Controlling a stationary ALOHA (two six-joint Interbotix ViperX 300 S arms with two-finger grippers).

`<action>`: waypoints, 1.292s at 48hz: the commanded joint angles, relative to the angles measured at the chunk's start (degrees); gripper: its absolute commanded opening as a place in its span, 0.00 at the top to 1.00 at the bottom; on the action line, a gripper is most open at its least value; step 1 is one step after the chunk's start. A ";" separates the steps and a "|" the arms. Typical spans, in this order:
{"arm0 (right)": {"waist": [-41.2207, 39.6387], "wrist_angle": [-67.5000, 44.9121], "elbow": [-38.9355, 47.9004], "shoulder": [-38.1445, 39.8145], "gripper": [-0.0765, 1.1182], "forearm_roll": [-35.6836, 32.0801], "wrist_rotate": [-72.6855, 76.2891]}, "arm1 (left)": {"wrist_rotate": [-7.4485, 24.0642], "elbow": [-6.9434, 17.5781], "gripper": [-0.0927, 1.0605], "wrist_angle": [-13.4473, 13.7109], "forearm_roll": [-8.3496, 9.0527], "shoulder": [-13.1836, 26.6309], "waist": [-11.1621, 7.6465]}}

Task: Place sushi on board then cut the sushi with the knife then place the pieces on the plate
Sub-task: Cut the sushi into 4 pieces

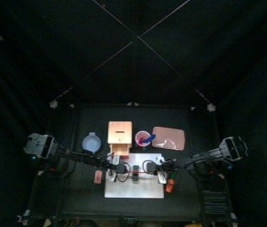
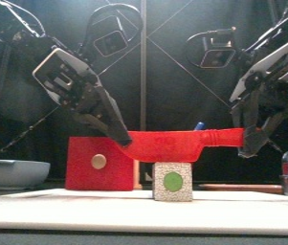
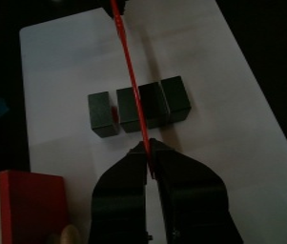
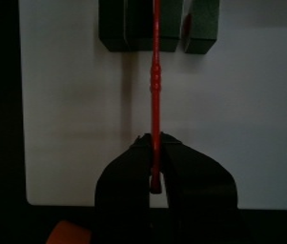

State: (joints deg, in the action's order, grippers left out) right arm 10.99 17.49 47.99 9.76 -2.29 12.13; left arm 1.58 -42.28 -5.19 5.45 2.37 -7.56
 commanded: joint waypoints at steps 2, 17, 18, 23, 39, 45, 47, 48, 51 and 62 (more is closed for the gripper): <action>0.18 -0.62 -1.05 0.62 0.70 0.18 -0.18 | 0.18 0.79 0.58 -0.70 -0.53 0.00 -0.18; 0.26 -0.70 -0.79 -0.18 0.70 0.88 -0.18 | 0.18 0.79 0.57 -0.70 -0.79 1.14 -0.62; 0.26 -0.70 -0.79 -0.35 0.70 0.88 -0.26 | 0.18 0.79 0.58 -0.70 -0.79 1.14 -0.62; 0.26 -0.88 -0.79 -1.41 0.70 0.88 -0.18 | 0.18 0.79 0.57 -0.70 -0.79 1.67 -0.62; 0.97 -0.97 -1.67 -7.56 0.70 1.32 -0.18 | 0.18 0.97 0.57 0.26 -2.02 4.75 -1.49; 1.58 -1.05 -2.37 -8.61 0.70 1.32 -0.18 | 0.18 0.88 0.57 0.26 -2.72 4.66 -1.93; 1.58 -0.79 -2.64 -8.53 0.70 1.32 -0.18 | 0.18 0.88 0.57 0.26 -2.90 4.57 -2.02; 1.58 -0.70 -2.72 -8.44 0.70 1.23 -0.18 | 0.18 0.88 0.58 0.26 -3.08 4.48 -2.02; 1.58 -0.44 -2.99 -8.00 0.70 1.14 -0.18 | 0.26 0.88 0.57 0.26 -3.25 4.13 -2.02; 1.23 1.85 -3.52 -4.48 0.70 0.26 -0.26 | 0.26 1.05 0.57 0.18 -3.08 1.14 -1.58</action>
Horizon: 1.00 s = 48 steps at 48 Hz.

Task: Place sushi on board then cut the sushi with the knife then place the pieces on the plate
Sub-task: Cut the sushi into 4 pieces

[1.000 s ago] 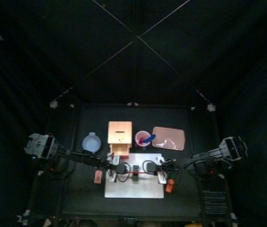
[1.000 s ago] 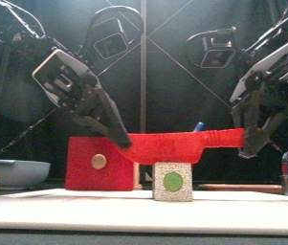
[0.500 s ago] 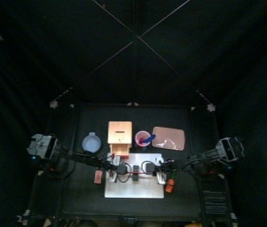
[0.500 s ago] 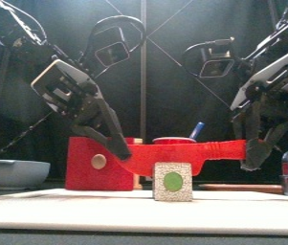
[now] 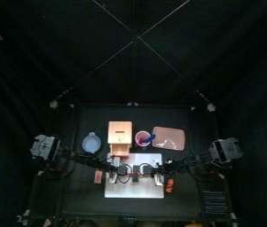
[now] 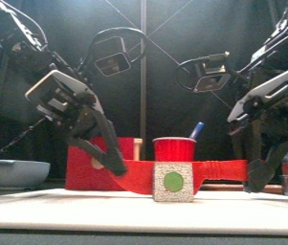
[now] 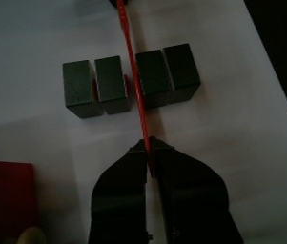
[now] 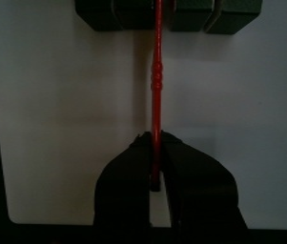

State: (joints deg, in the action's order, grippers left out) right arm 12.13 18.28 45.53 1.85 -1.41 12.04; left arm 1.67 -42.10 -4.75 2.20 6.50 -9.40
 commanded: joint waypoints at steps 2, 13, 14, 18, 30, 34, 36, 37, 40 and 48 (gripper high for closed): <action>0.09 1.58 -1.14 4.13 0.70 -1.05 -0.18 | 0.18 0.79 0.57 -0.44 0.18 -3.52 0.35; 0.09 3.78 -1.58 7.38 0.70 -2.90 -0.09 | 0.26 0.88 0.57 -0.53 0.70 -6.15 0.88; 0.09 3.96 -1.58 7.65 0.70 -2.81 -0.09 | 0.26 0.88 0.58 -0.53 0.79 -6.42 0.79; 0.26 4.31 -1.67 8.53 0.70 -2.90 -0.18 | 0.26 0.88 0.57 -0.62 0.70 -6.86 0.35; 1.76 4.31 -1.85 8.70 0.70 -2.72 -0.18 | 0.09 0.62 0.57 -0.53 0.44 -6.15 -2.11; 2.46 4.31 -1.93 8.17 0.70 -2.46 -0.09 | 0.09 0.62 0.57 -0.53 0.18 -5.71 -2.81; 2.72 4.31 -2.02 7.91 0.70 -2.37 -0.09 | 0.09 0.62 0.57 -0.53 -0.09 -5.54 -2.99; 2.81 4.31 -2.02 7.82 0.70 -2.20 -0.09 | 0.09 0.53 0.57 -0.53 -0.26 -5.36 -3.08; 3.08 4.22 -2.20 7.38 0.70 -1.76 -0.09 | 0.09 0.62 0.57 -0.35 -0.97 -5.01 -3.34; 3.08 4.22 -2.46 6.15 0.70 -1.67 -0.09 | 0.18 0.62 0.57 -0.26 -1.76 -4.39 -3.43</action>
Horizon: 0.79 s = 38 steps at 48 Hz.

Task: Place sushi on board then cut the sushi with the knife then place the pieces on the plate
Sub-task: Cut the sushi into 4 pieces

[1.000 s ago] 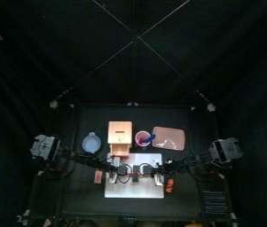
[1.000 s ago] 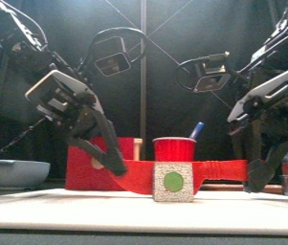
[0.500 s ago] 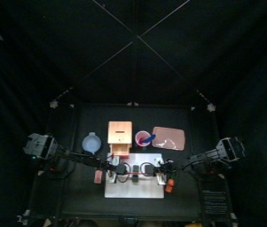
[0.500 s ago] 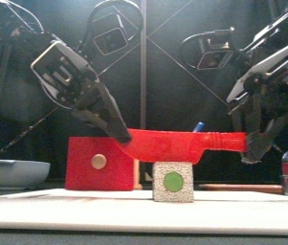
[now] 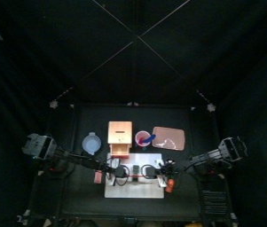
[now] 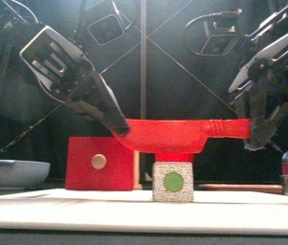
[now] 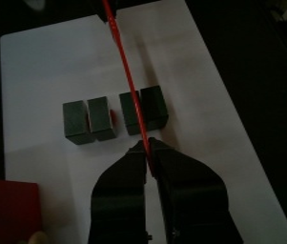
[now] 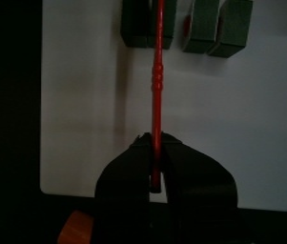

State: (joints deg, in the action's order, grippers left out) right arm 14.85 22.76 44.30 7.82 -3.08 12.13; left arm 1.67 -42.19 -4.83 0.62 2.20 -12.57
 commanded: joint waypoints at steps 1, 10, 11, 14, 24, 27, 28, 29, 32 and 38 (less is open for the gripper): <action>0.35 -0.35 -1.23 0.00 0.70 0.00 -0.18 | 0.18 0.62 0.57 -0.09 -0.26 0.00 -0.35; 0.44 -0.35 -1.41 -1.05 0.70 0.09 -0.18 | 0.09 0.53 0.57 -0.09 -0.44 0.62 -0.35; 0.44 -0.35 -1.41 -1.14 0.70 0.09 -0.18 | 0.09 0.53 0.57 0.00 -0.53 0.70 -0.26; 0.44 -0.35 -1.41 -1.32 0.70 0.09 -0.18 | 0.09 0.53 0.57 -0.09 -0.53 1.14 -0.35; 0.53 -0.44 -1.41 -2.02 0.70 0.26 -0.18 | 0.09 0.53 0.57 -0.09 -0.53 1.76 -0.44; 0.53 -0.44 -1.41 -1.85 0.70 0.18 -0.18 | 0.09 0.62 0.57 0.00 -0.53 1.67 -0.44; 0.53 -0.44 -1.49 -1.76 0.70 0.18 -0.18 | 0.09 0.70 0.57 0.00 -0.53 1.58 -0.44; 0.53 -0.35 -1.58 -1.67 0.70 0.18 -0.18 | 0.09 0.79 0.57 0.00 -0.53 1.49 -0.44; 0.44 0.00 -1.93 -1.32 0.70 -0.18 -0.18 | 0.18 0.88 0.57 0.00 -0.53 1.14 -0.44; 0.35 1.14 -2.64 -0.53 0.70 -0.70 -0.26 | 0.18 0.97 0.58 0.00 -0.53 0.18 -0.26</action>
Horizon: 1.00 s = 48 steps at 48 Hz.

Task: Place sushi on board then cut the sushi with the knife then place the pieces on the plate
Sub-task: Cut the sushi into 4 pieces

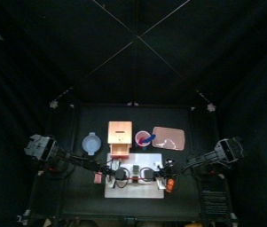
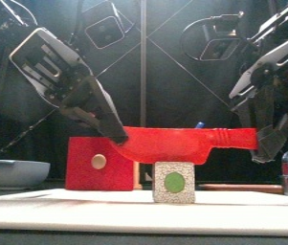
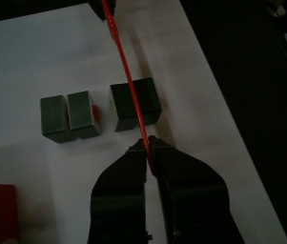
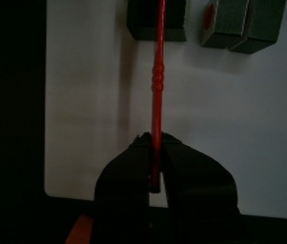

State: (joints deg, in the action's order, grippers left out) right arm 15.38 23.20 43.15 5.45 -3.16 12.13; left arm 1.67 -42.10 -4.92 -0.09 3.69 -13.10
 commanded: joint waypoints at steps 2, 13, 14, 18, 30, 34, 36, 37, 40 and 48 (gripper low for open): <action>-0.26 1.05 -1.67 2.02 0.70 -0.97 -0.26 | 0.18 0.79 0.57 0.09 0.18 -1.58 0.35; -0.18 2.46 -1.93 2.46 0.70 -1.23 -0.26 | 0.18 0.79 0.57 0.09 0.18 -2.72 0.26; -0.09 2.37 -2.02 2.46 0.70 -1.05 -0.26 | 0.18 0.79 0.57 0.09 0.18 -2.72 0.26; 0.09 2.46 -2.02 2.46 0.70 -0.97 -0.18 | 0.18 0.70 0.57 0.09 0.09 -2.81 0.00; 0.79 2.46 -1.93 2.37 0.70 0.53 -0.18 | 0.09 0.44 0.57 0.09 -0.44 -2.72 -1.32; 0.62 2.46 -1.93 2.11 0.70 0.35 -0.18 | 0.09 0.35 0.57 0.09 -0.53 -2.37 -1.14; 0.53 2.46 -1.93 1.93 0.70 0.35 -0.18 | 0.09 0.35 0.57 0.00 -0.53 -2.29 -1.05; 0.53 2.46 -1.85 1.85 0.70 0.26 -0.18 | 0.09 0.35 0.57 0.00 -0.53 -2.20 -1.05; 0.44 2.46 -1.76 1.76 0.70 0.18 -0.18 | 0.09 0.35 0.57 0.00 -0.53 -2.11 -0.88; 0.44 2.37 -1.76 1.76 0.70 0.26 -0.18 | 0.18 0.26 0.57 0.09 -0.53 -2.11 -0.88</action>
State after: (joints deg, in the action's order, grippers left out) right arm 15.64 25.66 42.19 6.15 -2.90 12.13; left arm 1.67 -42.28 -4.66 -0.62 2.20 -13.80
